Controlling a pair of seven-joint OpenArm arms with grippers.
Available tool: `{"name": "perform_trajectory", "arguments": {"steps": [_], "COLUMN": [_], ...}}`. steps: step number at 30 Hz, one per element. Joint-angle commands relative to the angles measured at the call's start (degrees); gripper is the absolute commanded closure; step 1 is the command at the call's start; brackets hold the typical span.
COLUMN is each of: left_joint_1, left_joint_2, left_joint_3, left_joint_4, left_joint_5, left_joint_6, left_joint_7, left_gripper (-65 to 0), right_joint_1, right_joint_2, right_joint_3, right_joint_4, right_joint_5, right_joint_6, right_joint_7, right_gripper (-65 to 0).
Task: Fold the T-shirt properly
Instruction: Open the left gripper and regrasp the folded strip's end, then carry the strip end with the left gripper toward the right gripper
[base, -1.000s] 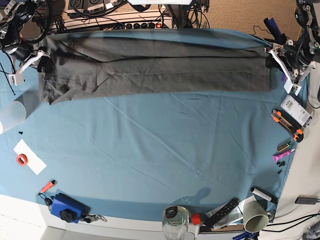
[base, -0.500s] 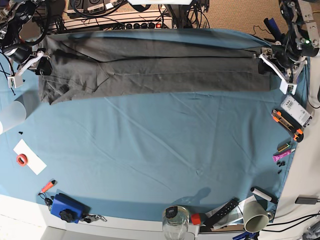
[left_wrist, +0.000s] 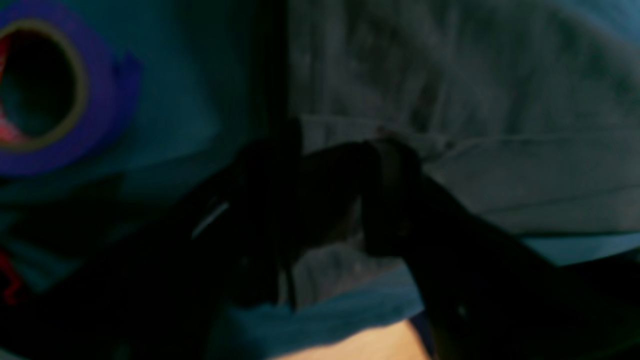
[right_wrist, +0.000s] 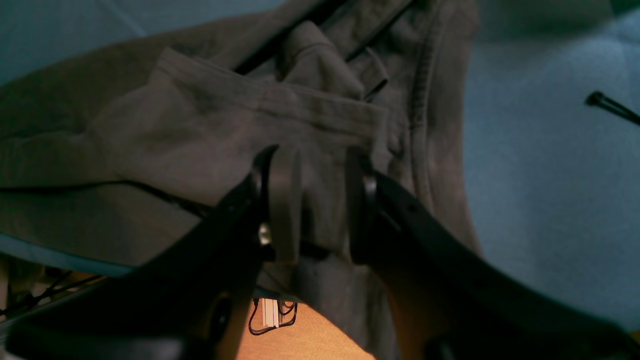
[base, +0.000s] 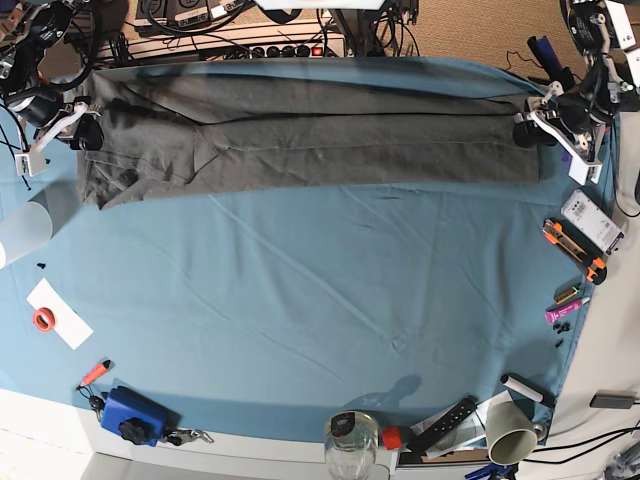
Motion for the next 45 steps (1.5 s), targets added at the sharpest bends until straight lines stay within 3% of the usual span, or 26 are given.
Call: {"name": "perform_trajectory", "arguments": {"steps": [1, 5, 8, 15, 22, 24, 30, 39, 45], "left_joint_1": [1.3, 1.3, 1.3, 1.3, 1.3, 1.3, 1.5, 1.0, 0.2], "left_joint_2": [0.7, 0.7, 0.7, 0.5, 0.5, 0.5, 0.8, 6.8, 10.7], "left_joint_3": [1.1, 1.1, 1.1, 0.7, -2.4, -2.7, -2.3, 9.1, 16.8], "left_joint_4": [-2.3, -3.5, -3.3, 1.8, 14.4, 18.1, 24.5, 25.6, 28.8], "left_joint_5": [1.1, -3.6, -4.6, -2.9, -2.9, -2.9, -7.7, -8.0, -4.9], "left_joint_6": [0.4, 0.4, 0.4, -1.4, -2.8, -4.9, -7.1, -7.1, -8.6], "left_joint_7": [7.2, 11.5, 11.5, 11.1, 8.2, 6.7, 5.6, 5.0, 2.3], "left_gripper": [-24.0, -11.6, 0.0, 0.0, 0.0, 0.0, 0.0, 0.0, 0.0], "right_joint_1": [0.0, 0.0, 0.0, 0.0, 0.0, 0.0, 0.0, 0.0, 0.0], "right_joint_2": [1.4, 1.5, 1.5, 1.5, 1.4, 1.4, 1.4, 1.4, 1.4], "right_joint_3": [0.6, 0.6, 0.6, 0.6, 0.6, 0.6, 0.6, 0.6, 0.6], "right_joint_4": [1.0, 1.0, 1.0, 1.0, 1.0, 1.0, 1.0, 1.0, 1.0], "right_joint_5": [0.8, 0.8, 0.7, 0.7, 0.7, 0.7, 0.7, 0.5, -0.4], "right_joint_6": [0.2, 0.2, 0.2, 0.2, 0.2, 0.2, 0.2, 0.2, 0.2], "right_joint_7": [1.0, 1.0, 1.0, 1.0, 1.0, 1.0, 1.0, 1.0, 1.0], "right_gripper": [-16.0, -16.0, -16.0, -16.0, -16.0, -16.0, -16.0, -16.0, -16.0]}}
